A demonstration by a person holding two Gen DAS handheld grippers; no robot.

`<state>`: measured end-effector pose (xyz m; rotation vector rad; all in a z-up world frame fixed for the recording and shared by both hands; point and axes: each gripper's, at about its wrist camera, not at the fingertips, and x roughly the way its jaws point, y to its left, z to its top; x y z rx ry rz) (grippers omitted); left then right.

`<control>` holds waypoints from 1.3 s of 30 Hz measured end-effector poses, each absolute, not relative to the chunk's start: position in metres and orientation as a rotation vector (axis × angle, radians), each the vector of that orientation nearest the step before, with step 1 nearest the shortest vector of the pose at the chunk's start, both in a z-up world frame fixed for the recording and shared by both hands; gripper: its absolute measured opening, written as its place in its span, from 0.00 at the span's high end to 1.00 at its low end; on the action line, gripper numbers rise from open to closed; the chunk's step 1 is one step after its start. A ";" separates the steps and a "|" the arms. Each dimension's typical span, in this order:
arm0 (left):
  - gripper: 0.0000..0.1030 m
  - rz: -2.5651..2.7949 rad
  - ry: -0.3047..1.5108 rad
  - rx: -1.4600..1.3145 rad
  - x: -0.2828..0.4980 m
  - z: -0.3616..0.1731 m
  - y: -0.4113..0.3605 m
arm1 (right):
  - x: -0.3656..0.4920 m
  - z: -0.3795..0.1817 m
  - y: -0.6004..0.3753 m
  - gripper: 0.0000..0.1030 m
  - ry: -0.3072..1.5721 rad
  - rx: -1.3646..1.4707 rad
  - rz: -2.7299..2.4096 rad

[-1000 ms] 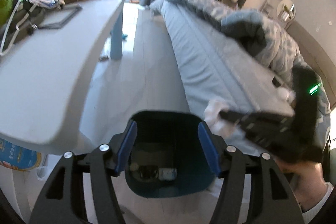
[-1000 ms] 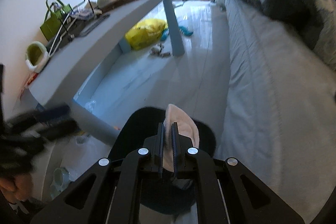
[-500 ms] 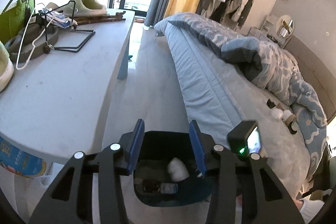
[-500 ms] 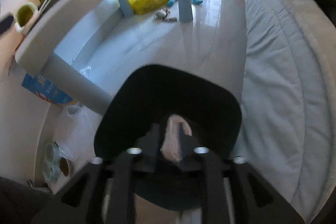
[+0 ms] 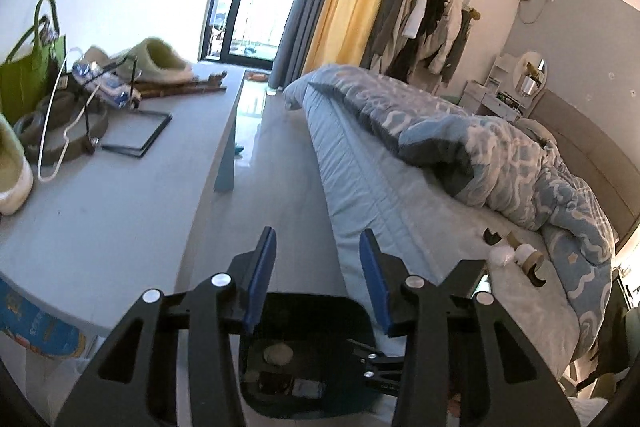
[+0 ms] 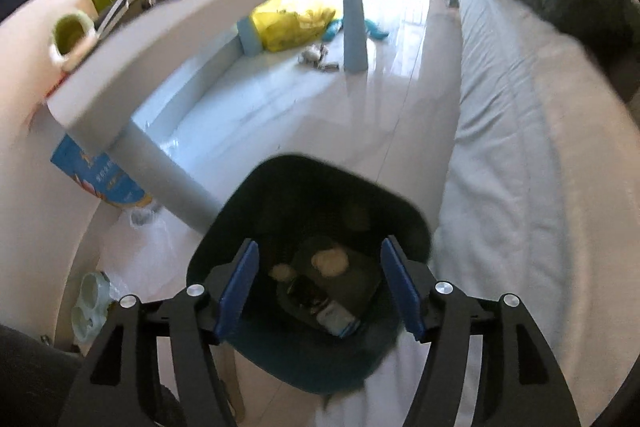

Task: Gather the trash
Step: 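Carry both items over the black bin and open both grippers to drop them, then move both grippers back over the bed toward the remaining items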

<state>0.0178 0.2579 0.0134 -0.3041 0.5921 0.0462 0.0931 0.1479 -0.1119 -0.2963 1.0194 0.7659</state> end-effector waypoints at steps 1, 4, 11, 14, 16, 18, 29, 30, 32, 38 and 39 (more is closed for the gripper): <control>0.56 0.045 0.585 -0.299 0.019 0.016 0.254 | 0.094 -0.107 0.143 0.34 1.008 -0.290 0.764; 0.56 0.033 0.574 -0.299 0.024 0.022 0.244 | 0.098 -0.086 0.123 0.33 0.958 -0.256 0.754; 0.55 0.002 0.568 -0.292 0.043 0.027 0.215 | 0.106 -0.052 0.072 0.29 0.874 -0.213 0.720; 0.51 -0.023 0.570 -0.285 0.055 0.028 0.196 | 0.111 -0.044 0.051 0.27 0.859 -0.202 0.698; 0.49 -0.046 0.570 -0.280 0.061 0.028 0.183 | 0.113 -0.039 0.035 0.26 0.847 -0.201 0.677; 0.47 -0.069 0.573 -0.271 0.069 0.028 0.168 | 0.114 -0.035 0.023 0.26 0.832 -0.213 0.658; 0.32 -0.152 0.603 -0.231 0.103 0.017 0.101 | 0.122 -0.016 -0.062 0.23 0.772 -0.220 0.542; 0.32 -0.159 0.611 -0.225 0.105 0.015 0.096 | 0.123 -0.016 -0.070 0.23 0.772 -0.219 0.532; 0.26 -0.181 0.617 -0.221 0.108 0.011 0.087 | 0.126 -0.016 -0.085 0.23 0.774 -0.212 0.512; 0.18 -0.275 0.649 -0.170 0.121 -0.003 0.047 | 0.131 -0.019 -0.131 0.23 0.782 -0.185 0.458; 0.17 -0.289 0.661 -0.165 0.124 -0.007 0.041 | 0.132 -0.019 -0.137 0.23 0.784 -0.178 0.451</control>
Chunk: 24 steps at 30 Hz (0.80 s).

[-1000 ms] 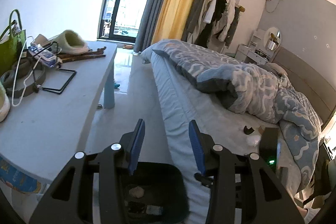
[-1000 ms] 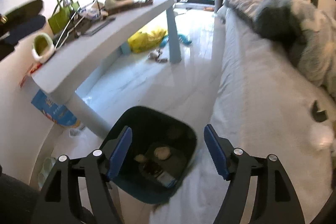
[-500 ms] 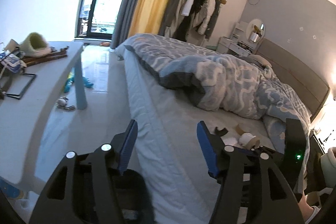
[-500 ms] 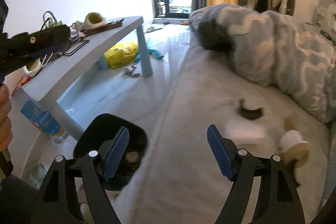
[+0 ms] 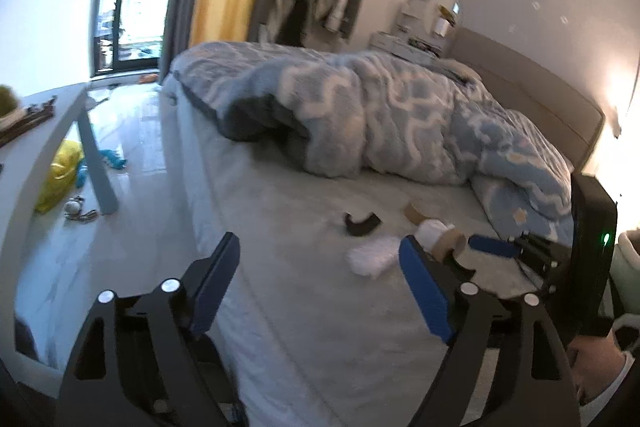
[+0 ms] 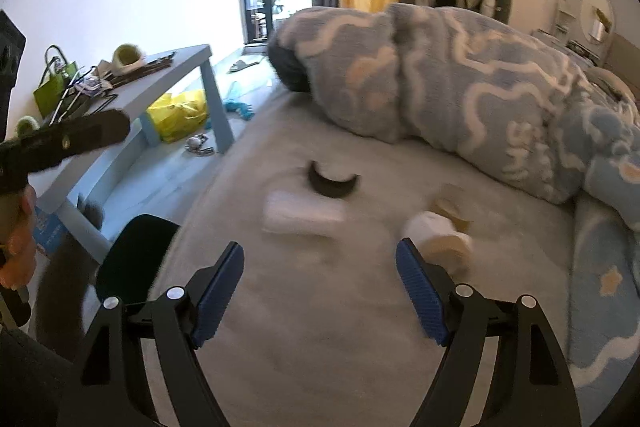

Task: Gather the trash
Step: 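Move both grippers back over the bed toward the remaining items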

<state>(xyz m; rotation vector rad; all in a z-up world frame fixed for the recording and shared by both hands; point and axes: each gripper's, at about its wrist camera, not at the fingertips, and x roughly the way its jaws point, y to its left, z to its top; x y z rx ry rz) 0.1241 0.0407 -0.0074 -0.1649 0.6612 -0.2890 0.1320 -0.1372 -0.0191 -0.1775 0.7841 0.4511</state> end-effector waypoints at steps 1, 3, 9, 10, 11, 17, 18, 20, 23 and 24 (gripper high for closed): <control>0.15 -0.296 0.668 -0.164 0.126 -0.010 0.036 | 0.132 -0.019 -0.144 0.23 0.786 -0.169 0.446; 0.13 -0.312 0.682 -0.155 0.131 -0.016 0.025 | 0.134 -0.020 -0.158 0.23 0.789 -0.154 0.431; 0.08 -0.303 0.724 -0.113 0.144 -0.031 -0.006 | 0.138 -0.027 -0.189 0.18 0.809 -0.127 0.400; 0.08 -0.305 0.732 -0.107 0.146 -0.033 -0.010 | 0.139 -0.029 -0.192 0.16 0.813 -0.126 0.397; 0.07 -0.303 0.742 -0.102 0.149 -0.036 -0.014 | 0.139 -0.030 -0.198 0.16 0.816 -0.125 0.391; 0.07 -0.262 0.827 -0.074 0.166 -0.059 -0.036 | 0.142 -0.040 -0.213 0.15 0.843 -0.109 0.383; 0.07 -0.256 0.837 -0.071 0.168 -0.062 -0.038 | 0.142 -0.042 -0.215 0.15 0.849 -0.107 0.382; 0.07 -0.246 0.851 -0.070 0.172 -0.067 -0.042 | 0.142 -0.046 -0.218 0.15 0.859 -0.106 0.380; 0.06 -0.238 0.877 -0.081 0.179 -0.073 -0.050 | 0.143 -0.051 -0.222 0.15 0.871 -0.106 0.382; 0.06 -0.239 0.886 -0.088 0.181 -0.075 -0.053 | 0.143 -0.052 -0.223 0.15 0.873 -0.107 0.384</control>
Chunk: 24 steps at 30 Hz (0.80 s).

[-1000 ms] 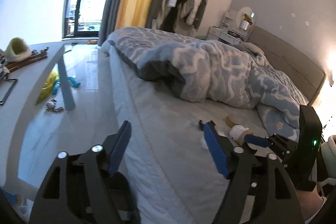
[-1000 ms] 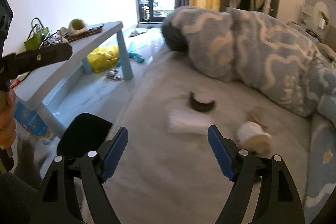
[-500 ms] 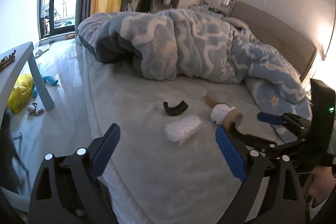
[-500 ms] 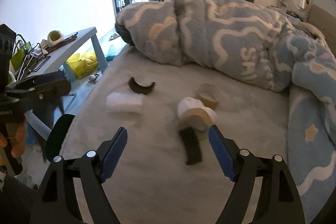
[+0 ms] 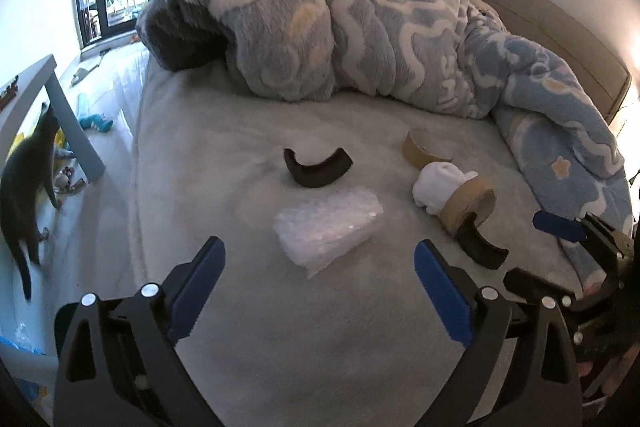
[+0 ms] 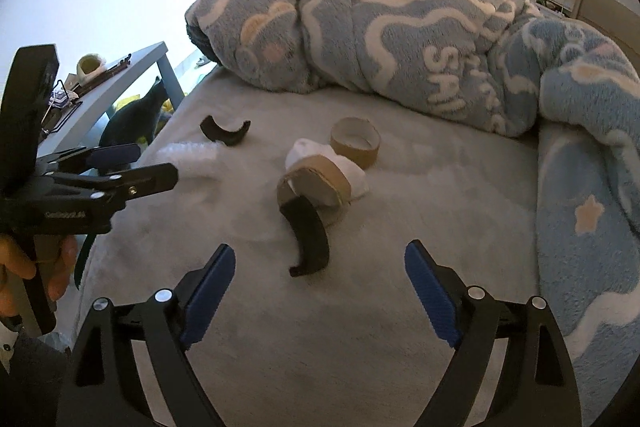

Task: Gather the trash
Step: 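Move both grippers back over the bed toward the remaining items, then grasp the clear bubble-wrap bag with the left gripper while the right gripper grasps the black curved piece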

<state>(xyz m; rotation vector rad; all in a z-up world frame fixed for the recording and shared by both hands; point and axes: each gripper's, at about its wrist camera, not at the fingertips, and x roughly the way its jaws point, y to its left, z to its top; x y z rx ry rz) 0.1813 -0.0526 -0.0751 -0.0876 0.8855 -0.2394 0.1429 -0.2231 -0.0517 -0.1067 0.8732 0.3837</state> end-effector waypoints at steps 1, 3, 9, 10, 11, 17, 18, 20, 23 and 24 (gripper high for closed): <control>0.05 -0.230 0.892 -0.090 0.183 -0.077 -0.055 | 0.143 -0.053 -0.223 0.15 0.877 -0.108 0.386; 0.05 -0.195 0.903 -0.088 0.188 -0.080 -0.059 | 0.143 -0.054 -0.224 0.15 0.879 -0.109 0.389; 0.05 -0.129 0.924 -0.119 0.201 -0.085 -0.065 | 0.145 -0.060 -0.227 0.15 0.894 -0.113 0.392; 0.05 -0.124 0.928 -0.121 0.203 -0.085 -0.066 | 0.146 -0.061 -0.228 0.15 0.895 -0.111 0.393; 0.05 -0.116 0.933 -0.124 0.204 -0.086 -0.067 | 0.146 -0.062 -0.229 0.15 0.896 -0.111 0.392; 0.05 -0.057 0.959 -0.138 0.213 -0.094 -0.071 | 0.150 -0.069 -0.233 0.15 0.912 -0.112 0.398; 0.05 -0.052 0.962 -0.143 0.214 -0.094 -0.070 | 0.150 -0.069 -0.234 0.15 0.913 -0.105 0.399; 0.08 -0.045 0.962 -0.167 0.215 -0.097 -0.068 | 0.153 -0.072 -0.236 0.15 0.923 -0.065 0.414; 0.21 -0.022 0.969 -0.178 0.216 -0.098 -0.067 | 0.155 -0.075 -0.236 0.25 0.933 -0.046 0.419; 0.22 -0.021 0.966 -0.179 0.217 -0.098 -0.066 | 0.155 -0.076 -0.235 0.26 0.933 -0.060 0.414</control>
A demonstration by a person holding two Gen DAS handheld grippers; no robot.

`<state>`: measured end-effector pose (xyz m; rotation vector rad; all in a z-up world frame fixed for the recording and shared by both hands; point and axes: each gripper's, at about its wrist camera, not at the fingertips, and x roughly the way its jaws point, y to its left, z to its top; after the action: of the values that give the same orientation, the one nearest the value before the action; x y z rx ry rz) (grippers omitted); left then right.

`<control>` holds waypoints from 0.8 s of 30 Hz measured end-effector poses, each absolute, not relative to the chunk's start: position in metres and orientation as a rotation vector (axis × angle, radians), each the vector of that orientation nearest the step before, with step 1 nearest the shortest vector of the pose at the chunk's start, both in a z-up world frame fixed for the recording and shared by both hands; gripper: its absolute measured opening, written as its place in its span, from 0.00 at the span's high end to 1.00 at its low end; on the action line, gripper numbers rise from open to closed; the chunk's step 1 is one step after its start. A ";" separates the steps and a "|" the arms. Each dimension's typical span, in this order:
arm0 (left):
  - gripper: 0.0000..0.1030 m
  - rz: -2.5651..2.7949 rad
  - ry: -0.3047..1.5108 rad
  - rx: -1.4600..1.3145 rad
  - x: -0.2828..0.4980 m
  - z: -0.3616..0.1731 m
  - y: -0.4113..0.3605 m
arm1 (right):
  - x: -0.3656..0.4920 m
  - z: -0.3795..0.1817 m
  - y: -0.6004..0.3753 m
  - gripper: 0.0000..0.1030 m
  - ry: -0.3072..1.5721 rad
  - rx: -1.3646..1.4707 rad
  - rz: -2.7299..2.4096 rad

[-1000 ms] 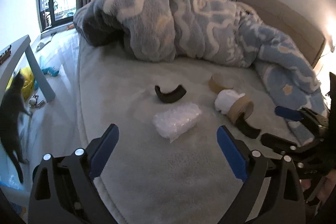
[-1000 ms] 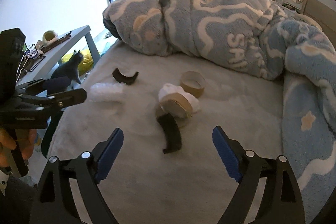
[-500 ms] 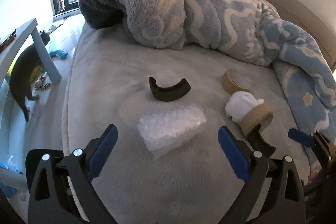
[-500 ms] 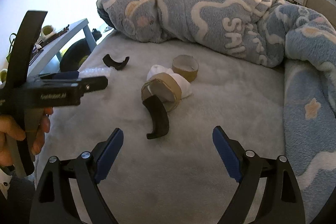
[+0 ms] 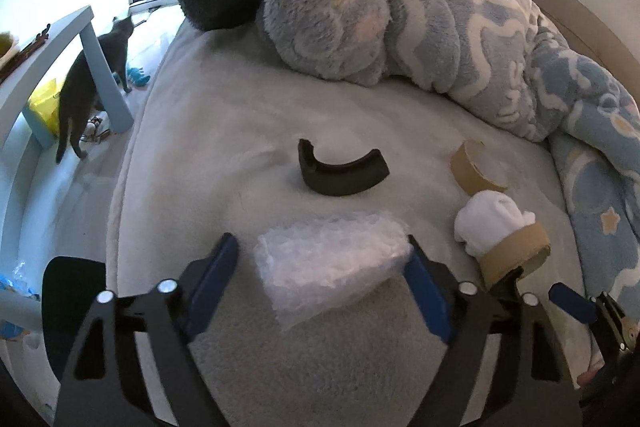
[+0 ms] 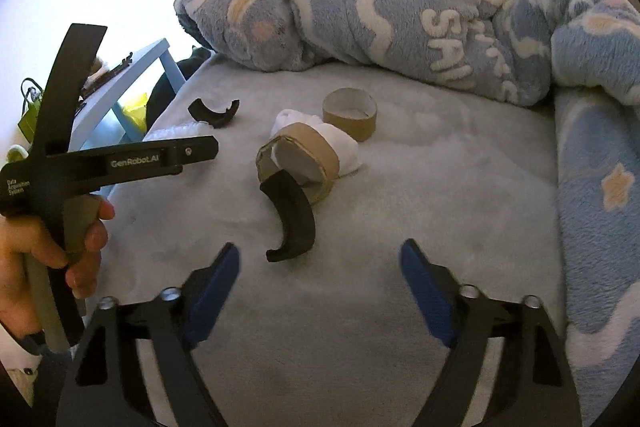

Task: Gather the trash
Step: 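Grasp the clear bubble-wrap bag with the left gripper while the right gripper grasps the black curved piece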

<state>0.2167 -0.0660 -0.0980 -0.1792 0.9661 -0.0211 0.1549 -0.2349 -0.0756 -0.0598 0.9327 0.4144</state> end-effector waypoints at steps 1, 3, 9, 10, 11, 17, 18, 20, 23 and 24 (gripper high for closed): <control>0.25 -0.020 0.965 -0.179 0.217 -0.098 -0.065 | 0.155 -0.076 -0.234 0.28 0.932 -0.070 0.413; 0.31 -0.025 0.965 -0.175 0.219 -0.099 -0.064 | 0.156 -0.076 -0.231 0.35 0.927 -0.091 0.408; 0.35 -0.062 0.956 -0.163 0.222 -0.098 -0.062 | 0.163 -0.075 -0.222 0.47 0.928 -0.122 0.426; 0.36 -0.069 0.957 -0.164 0.222 -0.098 -0.061 | 0.164 -0.076 -0.219 0.47 0.933 -0.126 0.434; 0.36 -0.074 0.957 -0.166 0.222 -0.097 -0.060 | 0.165 -0.077 -0.216 0.49 0.938 -0.134 0.437; 0.36 -0.127 0.942 -0.189 0.217 -0.089 -0.055 | 0.169 -0.086 -0.205 0.57 0.959 -0.176 0.412; 0.36 -0.133 0.939 -0.192 0.216 -0.088 -0.054 | 0.169 -0.087 -0.204 0.57 0.959 -0.176 0.409; 0.36 -0.145 0.934 -0.194 0.213 -0.086 -0.054 | 0.170 -0.087 -0.203 0.59 0.954 -0.173 0.403; 0.36 -0.159 0.927 -0.195 0.210 -0.082 -0.053 | 0.169 -0.087 -0.200 0.63 0.952 -0.176 0.399; 0.36 -0.162 0.925 -0.196 0.209 -0.081 -0.052 | 0.170 -0.088 -0.199 0.65 0.954 -0.175 0.400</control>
<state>0.2093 -0.0520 -0.0812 -0.1956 0.9247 -0.1625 0.1705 -0.1993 -0.0876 -0.1748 0.9535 0.4001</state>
